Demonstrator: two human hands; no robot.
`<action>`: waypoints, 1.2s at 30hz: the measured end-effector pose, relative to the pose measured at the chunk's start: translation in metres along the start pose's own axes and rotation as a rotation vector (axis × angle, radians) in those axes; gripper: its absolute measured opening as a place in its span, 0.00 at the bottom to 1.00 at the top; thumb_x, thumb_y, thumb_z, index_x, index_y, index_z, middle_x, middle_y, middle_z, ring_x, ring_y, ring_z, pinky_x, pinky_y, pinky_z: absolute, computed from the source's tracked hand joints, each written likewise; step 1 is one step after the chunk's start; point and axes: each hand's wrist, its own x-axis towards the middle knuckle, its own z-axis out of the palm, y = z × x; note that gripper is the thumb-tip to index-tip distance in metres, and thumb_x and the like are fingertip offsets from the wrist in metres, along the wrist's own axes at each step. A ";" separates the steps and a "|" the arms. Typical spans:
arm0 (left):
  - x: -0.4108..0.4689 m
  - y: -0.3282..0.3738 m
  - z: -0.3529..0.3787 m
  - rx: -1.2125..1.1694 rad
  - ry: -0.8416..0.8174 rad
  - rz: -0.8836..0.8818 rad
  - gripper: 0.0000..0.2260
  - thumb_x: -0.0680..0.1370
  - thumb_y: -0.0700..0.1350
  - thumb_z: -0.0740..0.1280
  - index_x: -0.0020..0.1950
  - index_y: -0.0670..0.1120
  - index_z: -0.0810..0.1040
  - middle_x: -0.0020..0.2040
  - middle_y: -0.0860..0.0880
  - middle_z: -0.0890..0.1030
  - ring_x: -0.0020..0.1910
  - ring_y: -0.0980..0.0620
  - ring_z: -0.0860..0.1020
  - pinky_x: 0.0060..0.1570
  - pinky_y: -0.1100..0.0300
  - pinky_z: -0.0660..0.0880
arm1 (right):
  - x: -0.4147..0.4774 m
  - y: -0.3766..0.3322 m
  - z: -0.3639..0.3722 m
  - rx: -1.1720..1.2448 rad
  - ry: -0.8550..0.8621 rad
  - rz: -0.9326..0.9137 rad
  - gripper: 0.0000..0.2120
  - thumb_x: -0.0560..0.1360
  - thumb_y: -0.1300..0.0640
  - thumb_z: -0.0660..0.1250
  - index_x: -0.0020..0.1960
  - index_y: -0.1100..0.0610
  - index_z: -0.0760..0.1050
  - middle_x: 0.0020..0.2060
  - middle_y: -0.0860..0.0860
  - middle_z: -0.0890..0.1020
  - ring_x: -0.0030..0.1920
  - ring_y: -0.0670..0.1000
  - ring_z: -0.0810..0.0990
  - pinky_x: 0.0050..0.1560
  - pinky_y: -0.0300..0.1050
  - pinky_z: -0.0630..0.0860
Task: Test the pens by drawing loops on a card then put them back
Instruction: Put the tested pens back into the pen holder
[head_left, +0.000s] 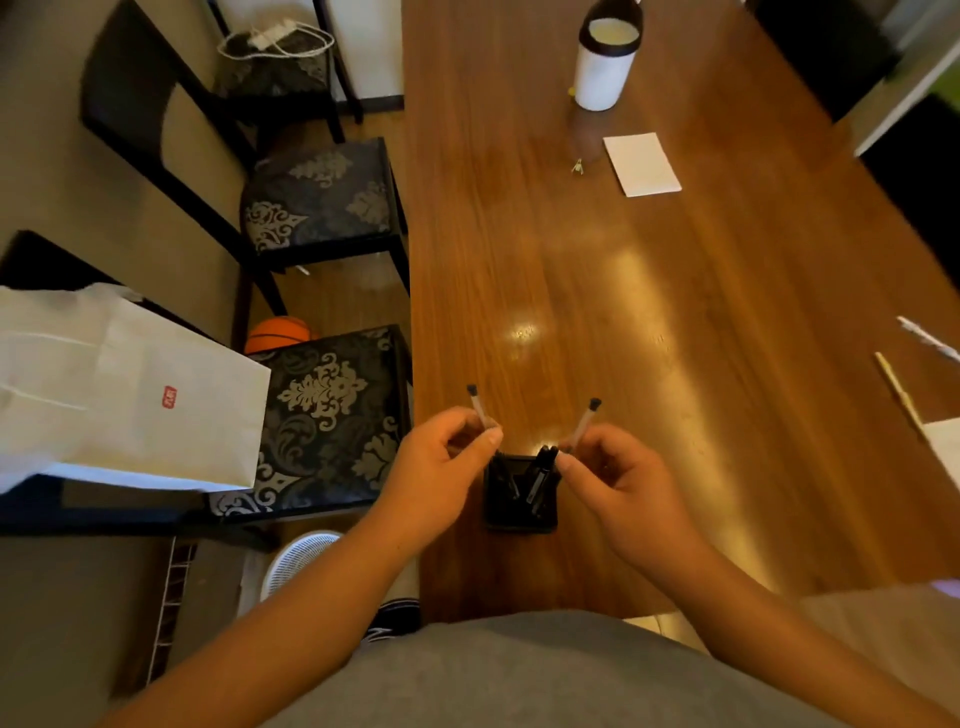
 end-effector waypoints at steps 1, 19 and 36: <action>-0.001 -0.003 0.002 0.007 -0.003 -0.012 0.04 0.78 0.47 0.68 0.47 0.57 0.79 0.42 0.60 0.80 0.40 0.63 0.77 0.41 0.71 0.72 | 0.000 0.004 0.000 -0.025 -0.006 0.010 0.06 0.76 0.57 0.70 0.42 0.49 0.76 0.32 0.41 0.77 0.32 0.41 0.74 0.33 0.33 0.69; -0.021 -0.043 0.015 0.260 -0.044 0.017 0.07 0.76 0.45 0.71 0.50 0.55 0.76 0.46 0.58 0.81 0.45 0.62 0.79 0.45 0.58 0.78 | 0.014 0.036 0.027 -0.608 -0.187 -0.304 0.06 0.71 0.56 0.72 0.48 0.52 0.80 0.41 0.46 0.82 0.41 0.48 0.80 0.38 0.43 0.77; -0.032 -0.047 0.009 0.354 -0.204 0.133 0.08 0.75 0.46 0.71 0.54 0.52 0.81 0.48 0.56 0.79 0.48 0.62 0.76 0.49 0.60 0.76 | 0.002 0.039 0.042 -0.794 -0.306 -0.414 0.10 0.72 0.51 0.65 0.50 0.50 0.82 0.40 0.44 0.82 0.41 0.48 0.80 0.41 0.43 0.70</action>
